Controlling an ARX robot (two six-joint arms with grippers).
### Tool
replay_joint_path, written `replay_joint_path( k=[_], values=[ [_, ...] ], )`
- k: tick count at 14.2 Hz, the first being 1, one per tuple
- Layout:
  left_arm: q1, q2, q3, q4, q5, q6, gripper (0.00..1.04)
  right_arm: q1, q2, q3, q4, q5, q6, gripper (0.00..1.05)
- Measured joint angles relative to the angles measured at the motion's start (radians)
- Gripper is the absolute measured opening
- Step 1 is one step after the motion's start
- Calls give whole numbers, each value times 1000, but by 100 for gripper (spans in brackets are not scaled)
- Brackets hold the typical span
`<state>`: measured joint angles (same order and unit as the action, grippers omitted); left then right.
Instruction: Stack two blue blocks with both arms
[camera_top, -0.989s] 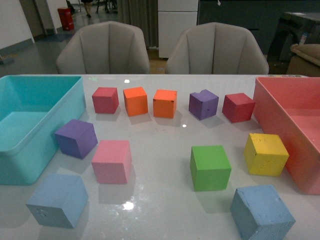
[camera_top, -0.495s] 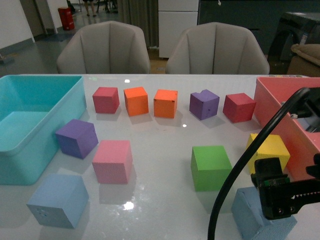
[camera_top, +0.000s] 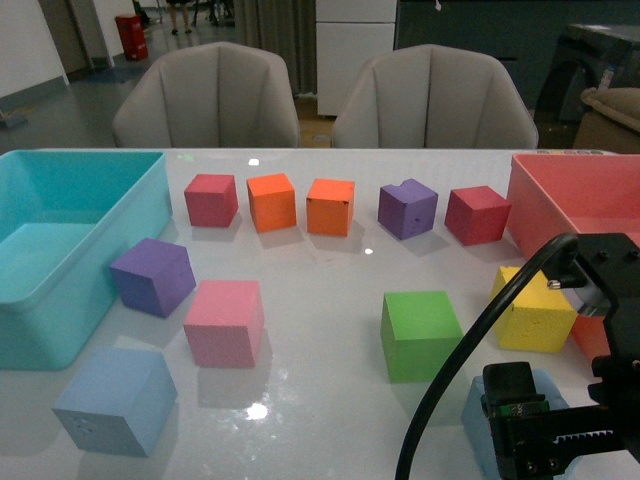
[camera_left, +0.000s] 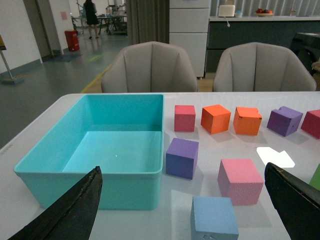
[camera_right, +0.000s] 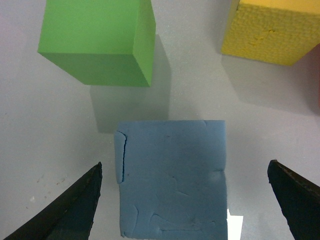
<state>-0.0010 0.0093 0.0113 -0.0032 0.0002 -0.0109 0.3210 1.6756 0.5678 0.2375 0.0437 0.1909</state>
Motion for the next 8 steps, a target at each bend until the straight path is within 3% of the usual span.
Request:
replay_joint_path(
  k=[8],
  values=[
    [0, 0, 0, 0, 0, 0, 98, 20, 108, 62, 14, -8, 22, 98]
  ],
)
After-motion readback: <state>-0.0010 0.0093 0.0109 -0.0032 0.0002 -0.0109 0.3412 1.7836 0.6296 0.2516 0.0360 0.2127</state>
